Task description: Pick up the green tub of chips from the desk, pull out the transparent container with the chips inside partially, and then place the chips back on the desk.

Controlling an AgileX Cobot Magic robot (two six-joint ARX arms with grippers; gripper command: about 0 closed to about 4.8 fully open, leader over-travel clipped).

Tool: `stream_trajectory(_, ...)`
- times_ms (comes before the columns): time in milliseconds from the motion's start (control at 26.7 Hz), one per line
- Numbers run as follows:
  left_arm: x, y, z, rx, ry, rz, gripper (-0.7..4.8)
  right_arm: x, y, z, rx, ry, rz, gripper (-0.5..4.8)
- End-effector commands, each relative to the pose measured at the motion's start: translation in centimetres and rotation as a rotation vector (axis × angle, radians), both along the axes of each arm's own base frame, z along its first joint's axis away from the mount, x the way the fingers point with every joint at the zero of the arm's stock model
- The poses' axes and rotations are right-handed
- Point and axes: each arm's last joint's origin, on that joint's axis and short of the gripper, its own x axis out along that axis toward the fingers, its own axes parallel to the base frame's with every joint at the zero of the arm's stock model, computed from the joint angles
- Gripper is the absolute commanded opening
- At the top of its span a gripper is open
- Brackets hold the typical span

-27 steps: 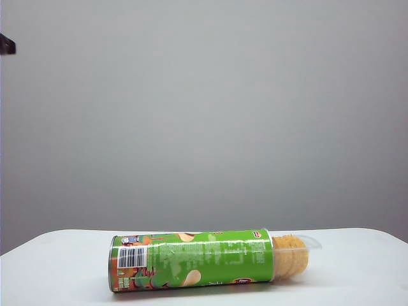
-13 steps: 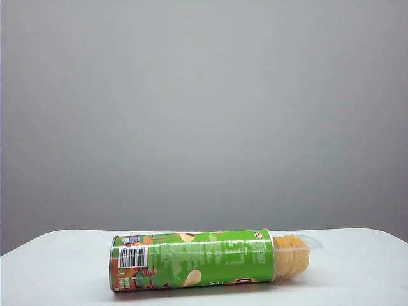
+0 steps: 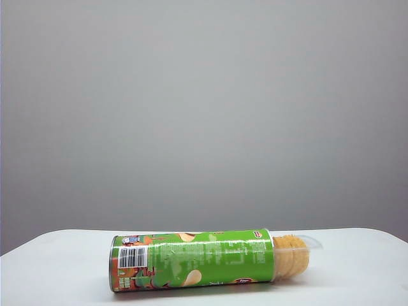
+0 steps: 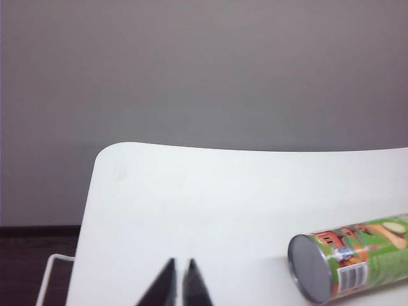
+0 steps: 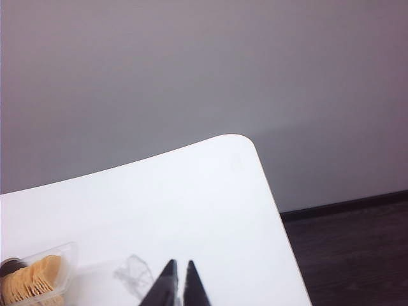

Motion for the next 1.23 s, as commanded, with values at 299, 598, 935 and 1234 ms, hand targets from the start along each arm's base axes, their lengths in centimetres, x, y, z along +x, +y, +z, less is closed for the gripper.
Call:
stream_trajectory(299, -0.02, 0.03, -0.06, 0.056, -0.002, 0.001, 0.37, 0.02, 0.19, -0.33, 0.0, 0.019, 0.064, -0.01)
stream_trajectory(598, -0.02, 0.0, -0.02, -0.004, 0.006, 0.0, 0.36, 0.01, 0.26, -0.29, -0.004, 0.016, 0.091, -0.01)
stream_trajectory(935, -0.02, 0.0, -0.02, -0.004, 0.006, 0.0, 0.36, 0.02, 0.25, -0.28, -0.004, 0.014, 0.087, -0.01)
stream_trajectory(1234, -0.02, 0.0, -0.02, -0.004, 0.006, 0.0, 0.36, 0.02, 0.25, -0.28, -0.004, 0.014, 0.087, -0.01)
